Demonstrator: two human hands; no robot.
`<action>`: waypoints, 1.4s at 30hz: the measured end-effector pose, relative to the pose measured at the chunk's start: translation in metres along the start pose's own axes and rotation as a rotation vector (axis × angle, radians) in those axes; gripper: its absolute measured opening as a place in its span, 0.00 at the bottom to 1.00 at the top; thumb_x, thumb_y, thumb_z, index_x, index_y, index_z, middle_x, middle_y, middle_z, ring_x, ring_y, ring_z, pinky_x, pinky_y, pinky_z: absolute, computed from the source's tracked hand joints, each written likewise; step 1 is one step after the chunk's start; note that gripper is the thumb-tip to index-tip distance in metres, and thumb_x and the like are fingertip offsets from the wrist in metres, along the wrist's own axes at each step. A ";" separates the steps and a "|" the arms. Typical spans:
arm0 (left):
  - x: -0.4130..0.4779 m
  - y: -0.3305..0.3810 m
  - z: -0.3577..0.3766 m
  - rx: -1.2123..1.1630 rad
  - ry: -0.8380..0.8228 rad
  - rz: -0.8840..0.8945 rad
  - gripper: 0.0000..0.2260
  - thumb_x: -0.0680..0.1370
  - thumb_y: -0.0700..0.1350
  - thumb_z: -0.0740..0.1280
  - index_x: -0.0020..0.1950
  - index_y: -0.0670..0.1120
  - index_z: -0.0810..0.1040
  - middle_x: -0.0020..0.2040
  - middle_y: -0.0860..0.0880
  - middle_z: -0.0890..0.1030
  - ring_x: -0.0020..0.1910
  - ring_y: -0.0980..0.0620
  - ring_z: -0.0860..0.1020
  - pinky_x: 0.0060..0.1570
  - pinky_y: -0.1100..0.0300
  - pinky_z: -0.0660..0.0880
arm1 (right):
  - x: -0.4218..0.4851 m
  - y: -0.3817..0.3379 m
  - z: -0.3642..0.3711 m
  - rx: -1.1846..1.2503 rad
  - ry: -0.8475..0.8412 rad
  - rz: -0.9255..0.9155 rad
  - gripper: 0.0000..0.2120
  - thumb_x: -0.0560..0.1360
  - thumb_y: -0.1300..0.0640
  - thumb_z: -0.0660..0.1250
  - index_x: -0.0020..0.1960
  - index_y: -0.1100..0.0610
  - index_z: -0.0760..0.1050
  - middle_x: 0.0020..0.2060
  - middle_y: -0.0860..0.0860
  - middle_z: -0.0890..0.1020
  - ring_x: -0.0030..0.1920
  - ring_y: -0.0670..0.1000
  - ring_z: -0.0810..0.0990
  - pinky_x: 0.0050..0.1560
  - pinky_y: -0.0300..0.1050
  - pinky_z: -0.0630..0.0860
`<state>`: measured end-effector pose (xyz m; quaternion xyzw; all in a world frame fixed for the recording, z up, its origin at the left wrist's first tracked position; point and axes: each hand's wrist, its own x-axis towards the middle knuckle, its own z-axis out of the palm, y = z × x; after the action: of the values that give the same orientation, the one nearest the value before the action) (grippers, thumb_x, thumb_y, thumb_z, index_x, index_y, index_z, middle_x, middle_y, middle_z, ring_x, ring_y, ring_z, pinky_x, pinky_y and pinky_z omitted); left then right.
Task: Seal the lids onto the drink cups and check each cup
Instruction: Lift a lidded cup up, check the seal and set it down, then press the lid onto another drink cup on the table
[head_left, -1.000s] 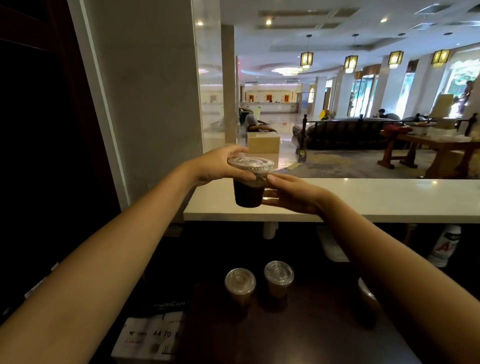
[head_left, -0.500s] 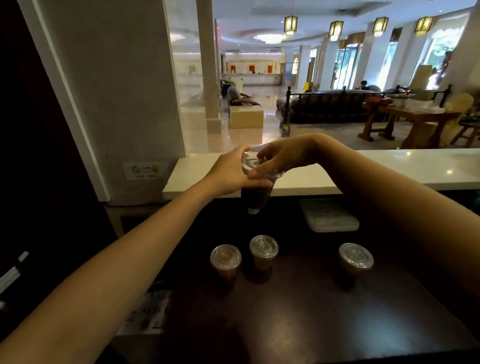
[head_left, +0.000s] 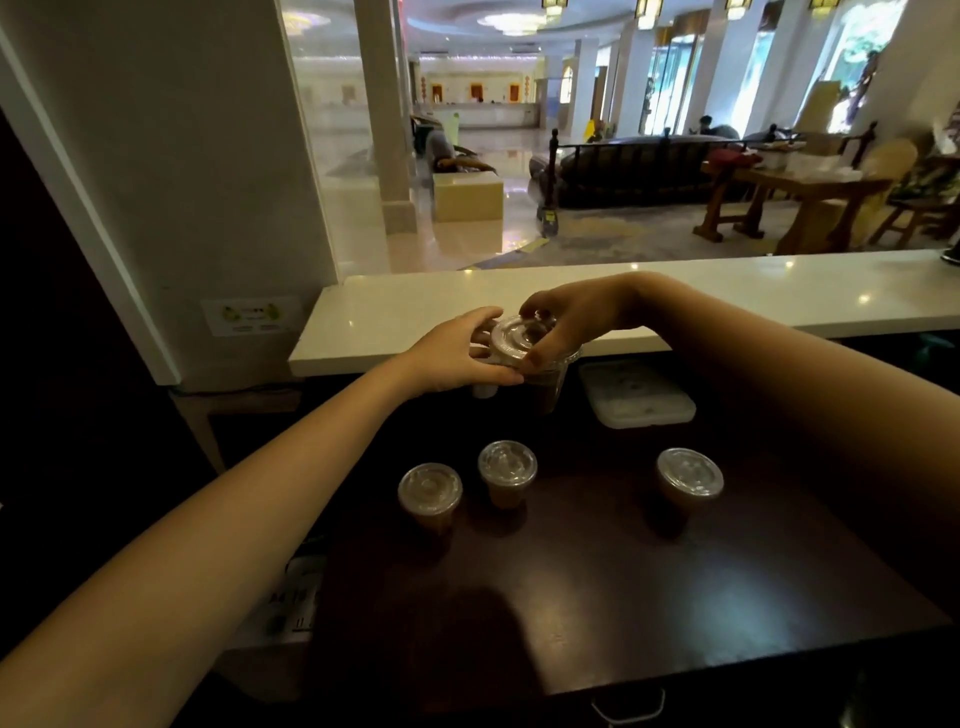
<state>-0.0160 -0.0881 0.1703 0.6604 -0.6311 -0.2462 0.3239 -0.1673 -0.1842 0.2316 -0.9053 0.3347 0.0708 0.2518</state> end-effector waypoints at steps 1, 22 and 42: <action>0.004 -0.008 0.003 -0.031 -0.058 -0.034 0.38 0.67 0.49 0.76 0.72 0.45 0.62 0.63 0.53 0.72 0.62 0.55 0.72 0.60 0.63 0.69 | -0.001 0.006 0.001 -0.008 0.003 0.010 0.38 0.71 0.49 0.71 0.74 0.59 0.57 0.67 0.53 0.69 0.59 0.50 0.70 0.55 0.41 0.67; 0.078 -0.099 0.117 0.547 -0.525 -0.510 0.28 0.74 0.62 0.63 0.66 0.44 0.72 0.65 0.45 0.73 0.58 0.45 0.74 0.48 0.54 0.75 | 0.056 0.179 0.132 -0.024 -0.099 0.217 0.43 0.65 0.45 0.75 0.71 0.58 0.60 0.66 0.56 0.67 0.65 0.58 0.70 0.64 0.53 0.71; 0.049 -0.114 0.170 0.588 -0.326 -0.470 0.45 0.64 0.56 0.75 0.73 0.44 0.55 0.70 0.42 0.61 0.70 0.41 0.59 0.65 0.48 0.66 | 0.072 0.214 0.157 -0.073 -0.152 0.240 0.48 0.66 0.42 0.73 0.75 0.58 0.51 0.71 0.58 0.61 0.70 0.61 0.64 0.68 0.57 0.67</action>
<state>-0.0599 -0.1576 -0.0232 0.8034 -0.5496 -0.2240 -0.0481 -0.2432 -0.2847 -0.0130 -0.8594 0.4175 0.1809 0.2333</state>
